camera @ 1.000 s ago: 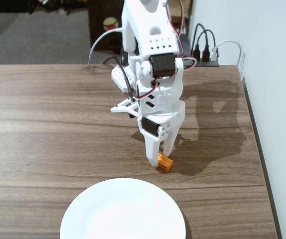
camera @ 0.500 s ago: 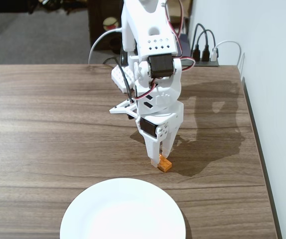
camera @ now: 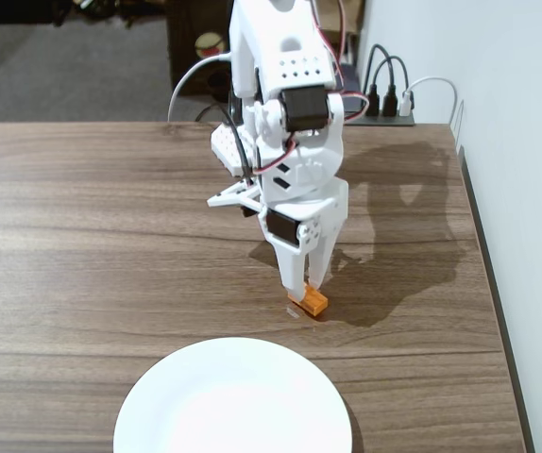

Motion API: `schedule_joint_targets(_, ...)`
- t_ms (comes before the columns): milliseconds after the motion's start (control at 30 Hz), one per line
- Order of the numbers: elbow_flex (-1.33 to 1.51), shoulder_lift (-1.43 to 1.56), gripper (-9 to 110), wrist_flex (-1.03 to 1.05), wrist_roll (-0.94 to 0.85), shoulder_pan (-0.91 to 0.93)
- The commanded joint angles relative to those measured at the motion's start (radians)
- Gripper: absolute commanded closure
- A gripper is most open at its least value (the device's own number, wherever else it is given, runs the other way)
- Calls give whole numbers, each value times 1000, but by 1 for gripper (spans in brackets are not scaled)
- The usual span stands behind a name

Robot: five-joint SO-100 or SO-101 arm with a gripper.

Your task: Grasp a lego block and put it on the plate.

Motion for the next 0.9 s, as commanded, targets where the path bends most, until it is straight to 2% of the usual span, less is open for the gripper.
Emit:
schedule_joint_targets(0, 2, 86, 95, -5, -26, 5)
schedule_joint_targets(233, -12, 230, 95, 6, -149, 66)
schedule_joint_targets(533, -126, 344, 95, 48, -468, 187)
schedule_joint_targets(700, -170, 350, 95, -14, -683, 249)
schedule_joint_targets(867, -179, 310, 95, -149, -818, 295)
